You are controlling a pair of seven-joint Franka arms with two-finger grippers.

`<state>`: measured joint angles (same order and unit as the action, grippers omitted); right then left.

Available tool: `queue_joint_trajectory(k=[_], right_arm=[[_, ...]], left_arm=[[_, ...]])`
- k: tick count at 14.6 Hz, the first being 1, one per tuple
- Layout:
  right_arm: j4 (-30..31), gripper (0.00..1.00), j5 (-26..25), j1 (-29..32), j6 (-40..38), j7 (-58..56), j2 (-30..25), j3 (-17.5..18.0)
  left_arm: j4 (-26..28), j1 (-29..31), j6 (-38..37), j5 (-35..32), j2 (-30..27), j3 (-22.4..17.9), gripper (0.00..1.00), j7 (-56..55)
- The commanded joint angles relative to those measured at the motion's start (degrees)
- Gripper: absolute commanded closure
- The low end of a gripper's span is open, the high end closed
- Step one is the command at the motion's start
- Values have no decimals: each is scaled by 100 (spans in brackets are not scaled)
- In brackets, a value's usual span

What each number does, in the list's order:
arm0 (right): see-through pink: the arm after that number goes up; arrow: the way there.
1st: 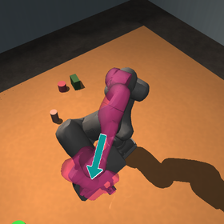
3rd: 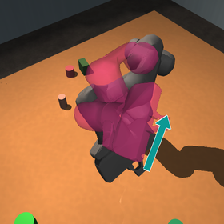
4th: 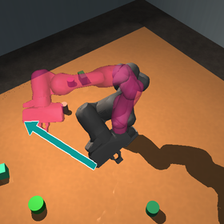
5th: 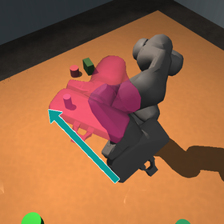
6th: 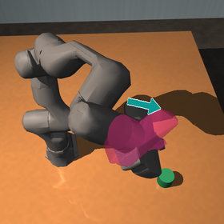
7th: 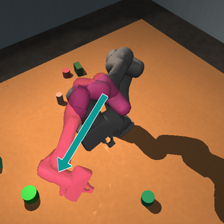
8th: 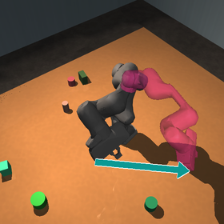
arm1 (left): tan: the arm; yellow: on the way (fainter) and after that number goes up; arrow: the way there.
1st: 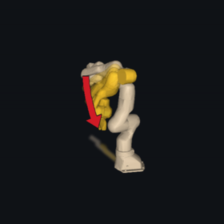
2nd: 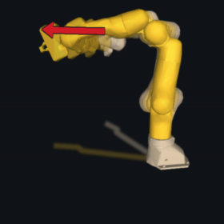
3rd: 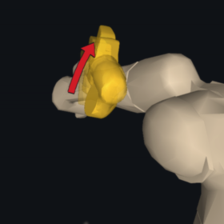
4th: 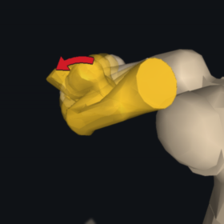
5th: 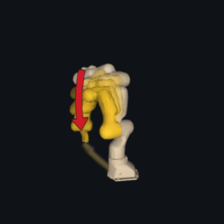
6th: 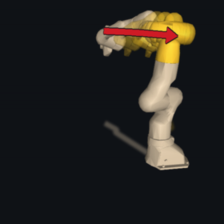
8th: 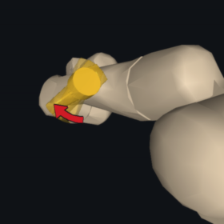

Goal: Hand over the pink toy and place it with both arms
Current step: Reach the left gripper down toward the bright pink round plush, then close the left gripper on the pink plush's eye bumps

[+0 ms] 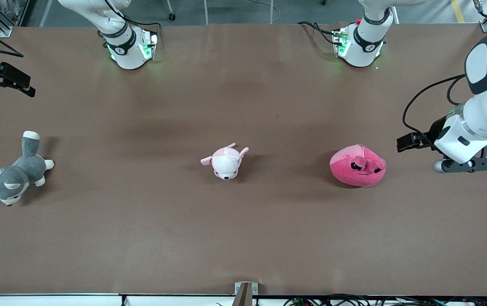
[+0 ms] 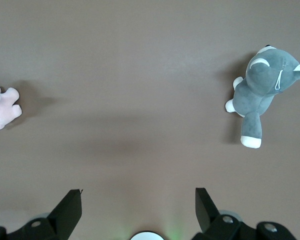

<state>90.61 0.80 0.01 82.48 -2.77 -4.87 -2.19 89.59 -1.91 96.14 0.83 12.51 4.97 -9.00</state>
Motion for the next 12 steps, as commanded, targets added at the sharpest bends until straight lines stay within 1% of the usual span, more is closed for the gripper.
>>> queue_joint_trajectory(k=[1, 3, 9, 12], right_arm=[[89, 0, 35, -19, -13, -66, -102, -36], [97, 0, 35, -18, -39, -66, -102, -27], [54, 0, 17, -27, -48, -40, -102, -18], [-34, 0, 17, -27, -48, -22, -93, -18]], left_arm=[[32, -20, -25, -66, 137, 13, 0, 65], [145, -28, 316, -40, 295, 21, 0, -58], [954, -20, 1301, -39, 463, 30, 0, -252], [1051, -177, 1364, -39, 577, 30, 0, -558]])
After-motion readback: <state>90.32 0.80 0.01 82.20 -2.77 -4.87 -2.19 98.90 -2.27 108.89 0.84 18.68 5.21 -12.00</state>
